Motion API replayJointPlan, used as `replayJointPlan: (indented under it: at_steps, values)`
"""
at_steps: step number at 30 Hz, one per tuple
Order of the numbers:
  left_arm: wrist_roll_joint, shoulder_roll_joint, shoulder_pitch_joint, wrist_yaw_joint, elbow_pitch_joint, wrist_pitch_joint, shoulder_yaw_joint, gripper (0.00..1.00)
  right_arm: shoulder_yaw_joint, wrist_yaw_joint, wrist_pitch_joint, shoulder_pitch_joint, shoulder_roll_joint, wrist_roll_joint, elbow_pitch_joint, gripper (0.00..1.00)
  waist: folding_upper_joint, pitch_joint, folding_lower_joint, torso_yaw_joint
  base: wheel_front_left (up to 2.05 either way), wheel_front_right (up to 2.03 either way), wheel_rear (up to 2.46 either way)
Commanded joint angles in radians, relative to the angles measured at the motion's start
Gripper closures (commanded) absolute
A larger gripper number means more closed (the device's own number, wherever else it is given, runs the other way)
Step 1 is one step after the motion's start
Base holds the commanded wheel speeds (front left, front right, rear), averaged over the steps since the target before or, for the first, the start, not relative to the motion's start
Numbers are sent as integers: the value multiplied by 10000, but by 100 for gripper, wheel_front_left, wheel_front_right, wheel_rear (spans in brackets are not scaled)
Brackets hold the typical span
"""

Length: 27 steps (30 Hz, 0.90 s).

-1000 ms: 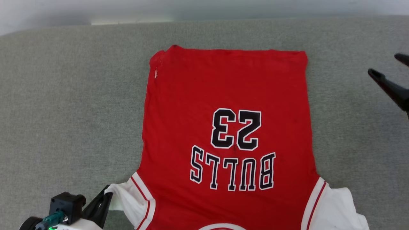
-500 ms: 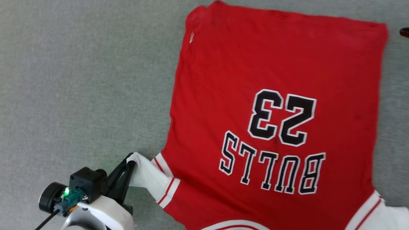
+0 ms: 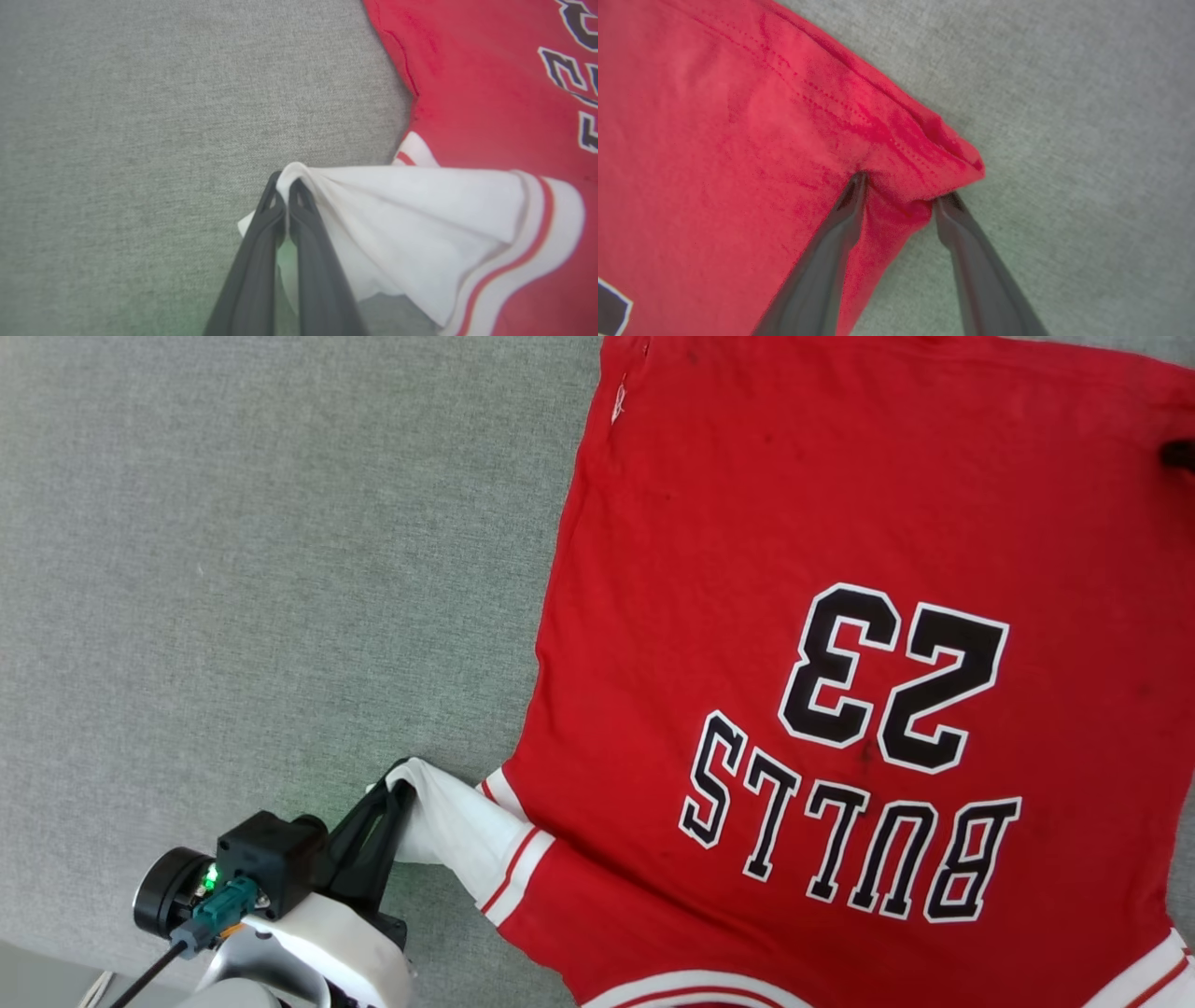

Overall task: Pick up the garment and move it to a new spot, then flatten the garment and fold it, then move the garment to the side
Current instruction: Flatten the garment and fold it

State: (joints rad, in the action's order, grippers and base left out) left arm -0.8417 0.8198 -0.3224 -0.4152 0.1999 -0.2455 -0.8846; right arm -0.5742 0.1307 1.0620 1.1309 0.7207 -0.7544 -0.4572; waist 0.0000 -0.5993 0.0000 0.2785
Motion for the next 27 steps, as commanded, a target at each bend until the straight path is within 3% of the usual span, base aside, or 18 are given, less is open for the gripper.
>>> replayJointPlan:
  at_steps: [1, 7, 12, 20, 27]
  values:
    - [-76, 19, 6, -74, -89, -29, 92, 100, -322, 0, -97, -708, -366, -114, -371, 100, 0, 181, 0, -101, 0, 0, 0]
    - [-247, 59, 416, -22, -323, -91, 146, 100, -456, 0, -1128, -324, -170, -367, 4, 100, 0, 1108, 0, -471, 0, 0, 0]
    - [-350, 220, 858, -73, -393, -127, 162, 100, -1043, -2, -1892, -559, 386, -918, 948, 100, 0, 2031, 0, -897, 0, 0, 0]
    - [-608, 545, 1597, -224, -253, -129, 166, 100, -1921, -2, -2897, -1824, 2249, -1908, 3258, 100, 0, 3169, 0, -1617, 0, 0, 0]
    - [-801, 797, 2153, -406, -172, -130, 158, 100, -1933, -3, -3715, -4313, 3975, -2649, 4723, 100, 0, 3892, 0, -2187, 0, 0, 0]
